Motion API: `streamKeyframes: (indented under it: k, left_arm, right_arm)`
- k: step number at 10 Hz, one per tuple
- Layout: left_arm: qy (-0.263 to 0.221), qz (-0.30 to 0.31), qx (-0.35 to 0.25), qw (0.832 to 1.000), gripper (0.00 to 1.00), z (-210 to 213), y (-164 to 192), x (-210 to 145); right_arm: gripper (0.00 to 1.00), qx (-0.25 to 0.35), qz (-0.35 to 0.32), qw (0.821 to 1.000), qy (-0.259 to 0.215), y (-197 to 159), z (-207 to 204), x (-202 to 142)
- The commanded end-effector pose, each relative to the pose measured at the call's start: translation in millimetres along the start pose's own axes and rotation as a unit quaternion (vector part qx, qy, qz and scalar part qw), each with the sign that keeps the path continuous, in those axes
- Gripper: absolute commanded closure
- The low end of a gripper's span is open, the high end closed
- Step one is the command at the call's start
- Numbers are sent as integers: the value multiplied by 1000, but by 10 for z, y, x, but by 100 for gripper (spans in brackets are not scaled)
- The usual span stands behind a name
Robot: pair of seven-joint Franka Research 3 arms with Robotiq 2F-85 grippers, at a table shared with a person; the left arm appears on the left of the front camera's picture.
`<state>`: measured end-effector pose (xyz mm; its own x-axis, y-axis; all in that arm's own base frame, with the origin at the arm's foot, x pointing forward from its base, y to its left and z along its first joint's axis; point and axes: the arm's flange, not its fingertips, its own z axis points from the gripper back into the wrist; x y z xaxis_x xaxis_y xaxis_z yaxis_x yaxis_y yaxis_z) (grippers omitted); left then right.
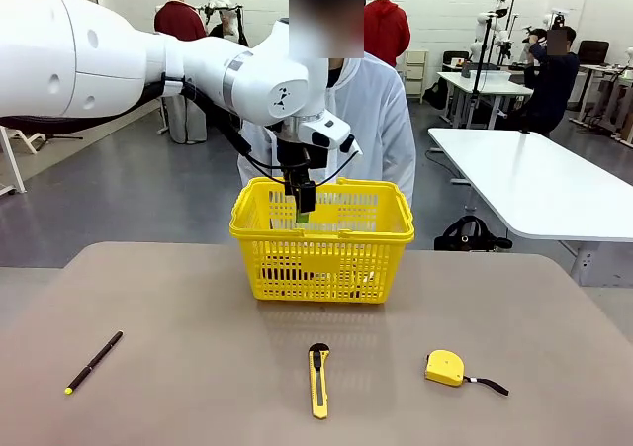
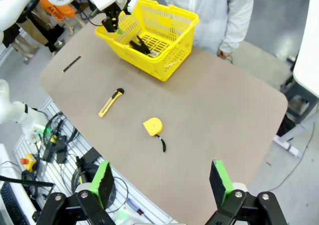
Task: Place the items the person wants into the basket.
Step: Pick up the item the person points to and place it in the Market Basket.
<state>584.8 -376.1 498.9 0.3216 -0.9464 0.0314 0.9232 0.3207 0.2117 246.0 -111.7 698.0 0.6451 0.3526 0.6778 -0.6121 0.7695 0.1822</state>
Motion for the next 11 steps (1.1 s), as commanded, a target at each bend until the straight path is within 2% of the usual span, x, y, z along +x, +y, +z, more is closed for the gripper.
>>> streamKeyframes:
  k: [1, 3, 4, 6, 8, 11]
  left_arm:
    - [10, 57, 6, 998, 0, 376, -6, -203]
    - [-33, 128, 15, 991, 0, 1005, -269, -890]
    - [-55, 164, 24, 985, 0, 1239, -509, -1278]
    - [-84, 195, 7, 977, 0, 1395, -698, -1737]
    - [-119, 232, -24, 965, 0, 1360, -933, -2059]
    - [-115, 248, -41, 961, 0, 1262, -914, -2173]
  right_arm:
    - [0, 8, 3, 1000, -2, -12, -20, 7]
    - [0, 8, 3, 1000, -2, -12, -20, 7]
    - [0, 8, 3, 1000, -2, -12, -20, 7]
    - [0, 8, 3, 1000, -2, -12, -20, 7]
    - [0, 8, 3, 1000, -2, -12, -20, 7]
    - [0, 8, 3, 1000, -2, -12, -20, 7]
